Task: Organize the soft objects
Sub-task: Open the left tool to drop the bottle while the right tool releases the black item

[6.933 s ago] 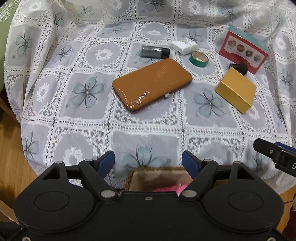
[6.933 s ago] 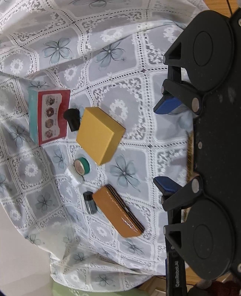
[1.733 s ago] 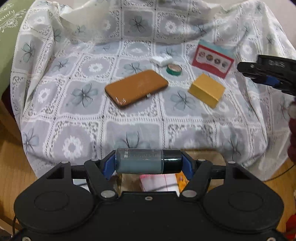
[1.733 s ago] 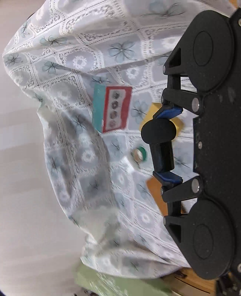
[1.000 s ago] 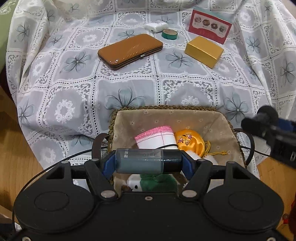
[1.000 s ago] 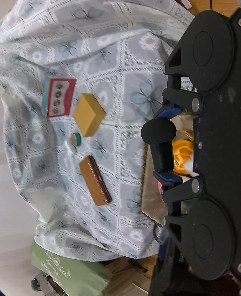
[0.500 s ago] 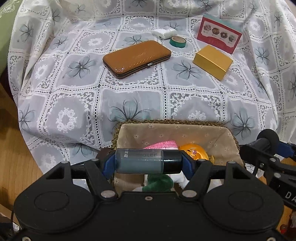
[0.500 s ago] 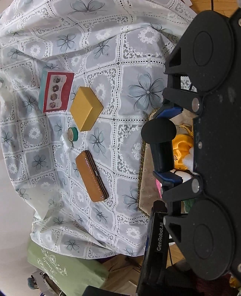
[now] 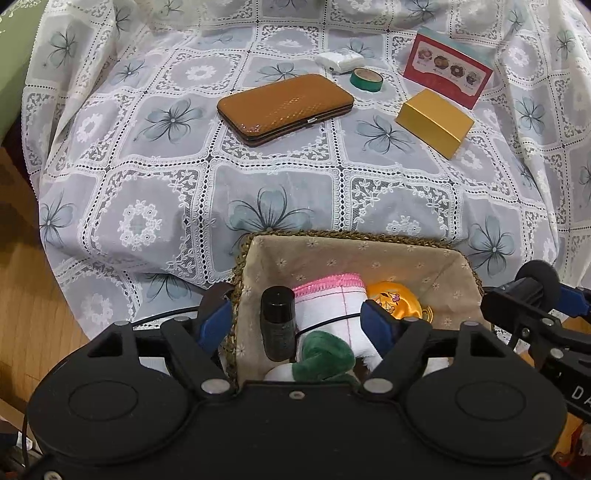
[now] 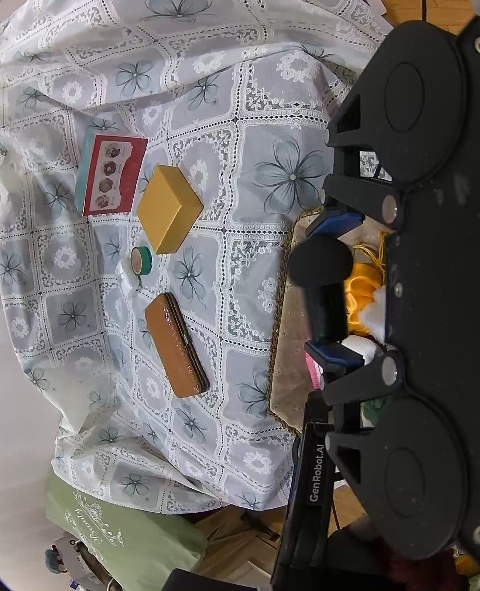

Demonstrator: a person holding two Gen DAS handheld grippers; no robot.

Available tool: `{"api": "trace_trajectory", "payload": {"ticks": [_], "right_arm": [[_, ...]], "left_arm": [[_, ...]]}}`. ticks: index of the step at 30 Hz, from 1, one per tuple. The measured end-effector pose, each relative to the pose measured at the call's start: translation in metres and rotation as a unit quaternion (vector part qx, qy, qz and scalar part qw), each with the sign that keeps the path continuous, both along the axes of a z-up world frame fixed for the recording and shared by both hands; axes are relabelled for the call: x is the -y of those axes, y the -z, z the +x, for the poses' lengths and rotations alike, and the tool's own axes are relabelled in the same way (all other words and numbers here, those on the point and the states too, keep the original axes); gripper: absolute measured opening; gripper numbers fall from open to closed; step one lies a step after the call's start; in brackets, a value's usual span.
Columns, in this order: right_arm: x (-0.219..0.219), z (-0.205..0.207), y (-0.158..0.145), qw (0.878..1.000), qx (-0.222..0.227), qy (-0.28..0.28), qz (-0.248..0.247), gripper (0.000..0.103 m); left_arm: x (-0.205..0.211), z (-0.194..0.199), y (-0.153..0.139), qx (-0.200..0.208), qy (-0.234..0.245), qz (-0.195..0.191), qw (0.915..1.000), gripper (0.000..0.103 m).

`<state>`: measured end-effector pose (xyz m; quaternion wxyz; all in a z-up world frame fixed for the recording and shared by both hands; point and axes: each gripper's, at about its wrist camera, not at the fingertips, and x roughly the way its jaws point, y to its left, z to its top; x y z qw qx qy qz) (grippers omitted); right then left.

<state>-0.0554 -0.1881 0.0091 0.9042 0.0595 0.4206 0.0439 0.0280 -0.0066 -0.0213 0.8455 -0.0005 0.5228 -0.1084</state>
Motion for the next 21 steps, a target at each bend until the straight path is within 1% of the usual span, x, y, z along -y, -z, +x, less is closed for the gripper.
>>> {"api": "trace_trajectory", "payload": {"ticks": [2,8,21], "right_arm": [[0.0004,0.0,-0.0008,1.0,0.002,0.0,0.0,0.064],[0.0002,0.0007,-0.0019,1.0,0.001,0.002,0.002,0.068],[0.0029,0.0002,-0.0034,1.0,0.002,0.007,0.002,0.073]], "left_arm": [[-0.0004,-0.0009,0.0001,0.0,0.0,-0.001,1.0,0.072],[-0.0006,-0.0019,0.0012,-0.002,0.0,-0.001,1.0,0.072],[-0.0004,-0.0039,0.0018,-0.007,-0.001,0.003,1.0,0.073]]}}
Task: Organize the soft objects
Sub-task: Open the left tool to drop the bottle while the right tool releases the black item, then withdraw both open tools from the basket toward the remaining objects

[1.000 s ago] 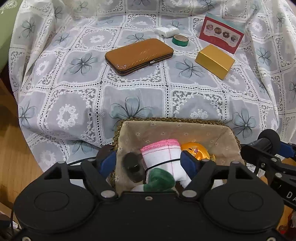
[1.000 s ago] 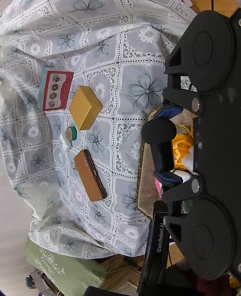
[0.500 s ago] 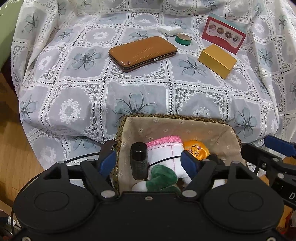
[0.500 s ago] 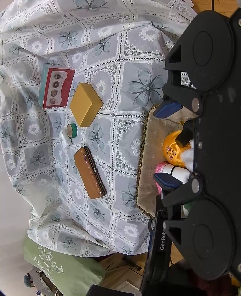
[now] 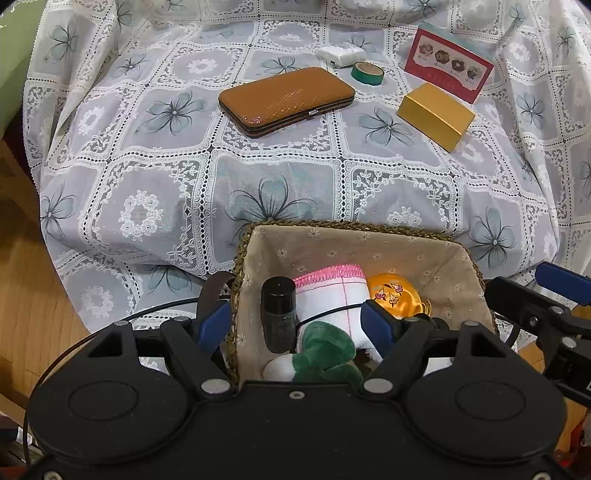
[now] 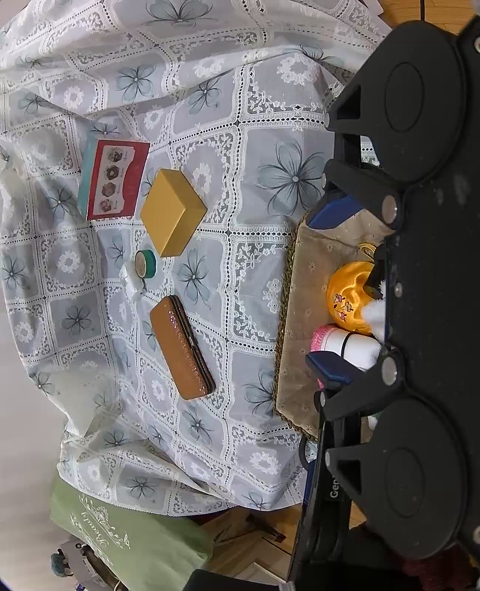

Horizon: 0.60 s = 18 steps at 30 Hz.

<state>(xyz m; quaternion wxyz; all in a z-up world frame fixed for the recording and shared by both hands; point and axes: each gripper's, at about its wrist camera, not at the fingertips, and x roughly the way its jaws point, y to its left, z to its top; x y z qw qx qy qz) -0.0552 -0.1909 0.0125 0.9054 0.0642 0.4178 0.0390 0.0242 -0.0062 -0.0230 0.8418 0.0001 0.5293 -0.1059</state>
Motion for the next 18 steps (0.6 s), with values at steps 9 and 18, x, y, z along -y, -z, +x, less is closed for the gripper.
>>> {"api": "trace_trajectory", "payload": {"ticks": [9,18], "right_arm": [[0.004,0.0003,-0.0004,1.0,-0.001,0.005,0.001,0.075],[0.0061,0.0002,-0.0029,1.0,0.006,0.011,0.007,0.084]], "left_arm": [[0.0011,-0.0018,-0.0009,-0.001,0.0,0.005,1.0,0.073],[0.0012,-0.0058,-0.0058,0.009,0.001,0.009,0.9999,0.073]]}}
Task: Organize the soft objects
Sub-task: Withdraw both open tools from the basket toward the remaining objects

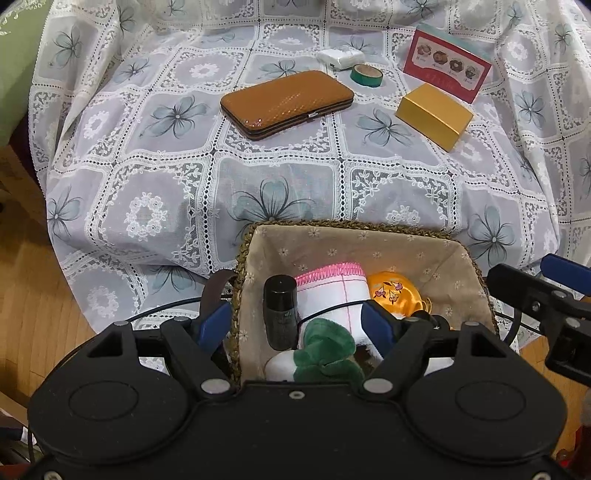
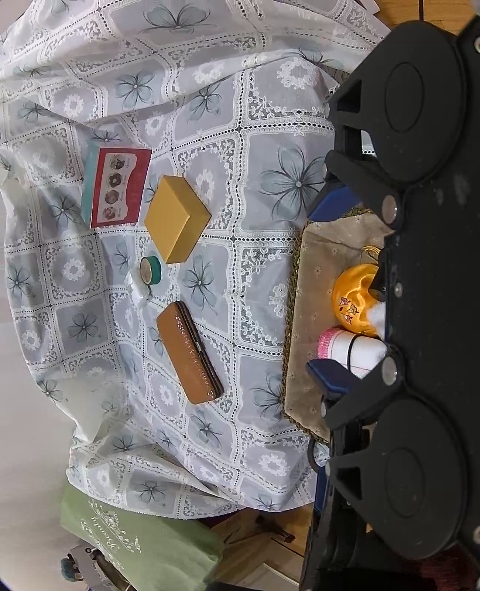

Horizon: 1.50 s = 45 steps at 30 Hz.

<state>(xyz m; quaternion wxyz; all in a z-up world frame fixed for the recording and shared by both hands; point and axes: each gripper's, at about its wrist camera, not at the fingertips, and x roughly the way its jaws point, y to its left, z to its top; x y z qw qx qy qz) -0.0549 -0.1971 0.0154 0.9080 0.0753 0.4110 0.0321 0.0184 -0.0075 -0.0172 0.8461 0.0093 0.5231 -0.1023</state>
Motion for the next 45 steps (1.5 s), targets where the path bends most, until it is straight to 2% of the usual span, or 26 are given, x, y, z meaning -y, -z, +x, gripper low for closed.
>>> {"api": "trace_trajectory", "payload": {"ticks": [3,5,9,13,15,16,22,24,29,34,39,45], "right_arm": [[0.002,0.001,0.0,1.0,0.001,0.006,0.005,0.086],[0.004,0.001,0.0,1.0,0.001,0.011,0.01,0.089],[0.007,0.005,0.0,1.0,0.0,0.024,0.014,0.089],[0.009,0.01,-0.001,0.999,0.007,0.027,0.016,0.089],[0.008,0.013,-0.004,0.999,0.018,0.029,0.012,0.09],[0.009,0.015,-0.005,0.999,0.024,0.031,0.009,0.093],[0.009,0.032,-0.016,0.997,0.07,0.04,-0.016,0.097],[0.008,0.037,-0.02,0.995,0.088,0.041,-0.023,0.102],[0.008,0.052,-0.031,0.989,0.135,0.053,-0.024,0.103],[0.011,0.078,-0.033,0.988,0.129,0.079,-0.021,0.103],[0.016,0.11,-0.029,0.991,0.109,0.075,-0.014,0.103],[0.021,0.142,-0.021,0.99,0.111,0.081,-0.022,0.102]], "left_arm": [[0.001,-0.002,-0.002,0.007,0.001,0.005,1.0,0.075],[0.003,-0.004,-0.004,0.016,0.001,0.012,0.9998,0.082],[0.006,-0.009,-0.011,0.05,0.003,0.033,0.9982,0.082],[0.005,-0.007,-0.015,0.064,0.002,0.034,0.9974,0.084],[0.005,-0.004,-0.016,0.067,0.003,0.034,0.9972,0.087],[0.005,-0.004,-0.016,0.069,0.004,0.035,0.997,0.087],[0.004,0.003,-0.025,0.099,0.004,0.041,0.9942,0.087],[0.002,0.007,-0.03,0.11,0.001,0.04,0.9931,0.087],[-0.001,0.019,-0.038,0.13,-0.004,0.037,0.9908,0.088],[0.0,0.031,-0.044,0.155,-0.004,0.042,0.987,0.088],[0.005,0.046,-0.046,0.178,-0.011,0.055,0.9824,0.089],[0.008,0.071,-0.038,0.163,-0.017,0.05,0.9851,0.089]]}}
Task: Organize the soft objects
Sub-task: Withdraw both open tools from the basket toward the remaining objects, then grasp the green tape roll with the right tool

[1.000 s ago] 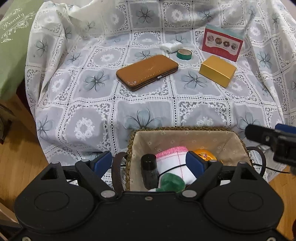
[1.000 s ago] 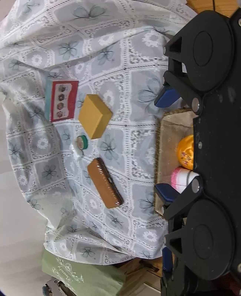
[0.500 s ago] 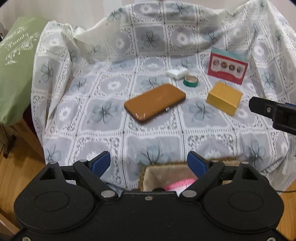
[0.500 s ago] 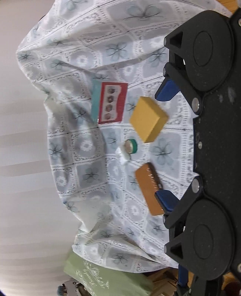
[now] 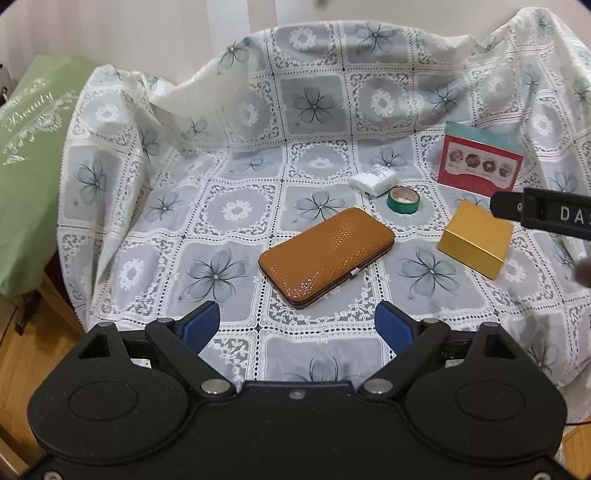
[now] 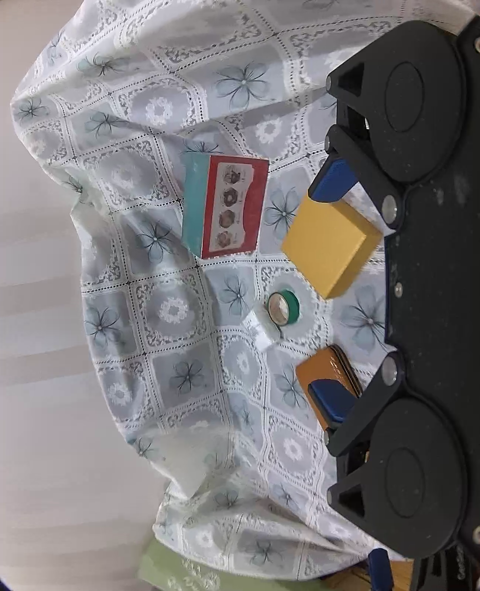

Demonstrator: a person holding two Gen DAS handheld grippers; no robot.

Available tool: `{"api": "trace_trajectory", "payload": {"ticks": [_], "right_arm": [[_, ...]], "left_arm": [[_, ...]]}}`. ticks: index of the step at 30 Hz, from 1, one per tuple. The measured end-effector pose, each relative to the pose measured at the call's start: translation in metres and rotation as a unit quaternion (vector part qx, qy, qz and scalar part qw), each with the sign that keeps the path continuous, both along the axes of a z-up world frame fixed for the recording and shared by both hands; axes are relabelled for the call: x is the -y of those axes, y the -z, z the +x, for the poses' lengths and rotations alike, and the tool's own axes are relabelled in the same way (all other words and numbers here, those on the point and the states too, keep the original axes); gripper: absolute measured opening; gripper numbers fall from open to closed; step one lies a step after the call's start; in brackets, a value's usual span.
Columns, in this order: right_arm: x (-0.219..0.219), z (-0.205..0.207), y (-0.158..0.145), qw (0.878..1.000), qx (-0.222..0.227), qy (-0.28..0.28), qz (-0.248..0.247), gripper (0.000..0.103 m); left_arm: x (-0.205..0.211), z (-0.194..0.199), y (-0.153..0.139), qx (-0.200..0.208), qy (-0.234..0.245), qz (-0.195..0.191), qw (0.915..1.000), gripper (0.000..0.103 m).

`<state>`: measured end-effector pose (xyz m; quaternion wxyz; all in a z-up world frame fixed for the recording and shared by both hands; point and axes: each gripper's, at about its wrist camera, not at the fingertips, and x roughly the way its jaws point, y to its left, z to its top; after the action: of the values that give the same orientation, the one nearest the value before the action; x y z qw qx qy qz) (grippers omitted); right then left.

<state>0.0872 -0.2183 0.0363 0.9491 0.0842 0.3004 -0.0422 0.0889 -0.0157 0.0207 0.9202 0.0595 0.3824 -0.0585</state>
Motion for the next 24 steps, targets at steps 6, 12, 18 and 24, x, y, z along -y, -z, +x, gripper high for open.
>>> {"api": "trace_trajectory", "payload": {"ticks": [6,12,18,24], "right_arm": [[-0.001,0.046,0.018,0.999,-0.043,-0.019,-0.027,0.093],[-0.001,0.098,0.034,0.995,-0.073,-0.055,-0.043,0.088],[0.002,0.16,0.055,0.989,-0.116,-0.087,-0.015,0.081],[-0.006,0.209,0.077,0.985,-0.142,-0.093,-0.034,0.076]], "left_arm": [[0.004,0.021,0.007,0.003,0.007,-0.004,1.0,0.089],[0.003,0.047,0.013,-0.001,-0.003,-0.007,1.0,0.089],[-0.002,0.074,0.023,-0.023,-0.01,-0.012,0.9996,0.089],[-0.003,0.089,0.031,-0.032,-0.013,-0.011,0.9994,0.089]]}}
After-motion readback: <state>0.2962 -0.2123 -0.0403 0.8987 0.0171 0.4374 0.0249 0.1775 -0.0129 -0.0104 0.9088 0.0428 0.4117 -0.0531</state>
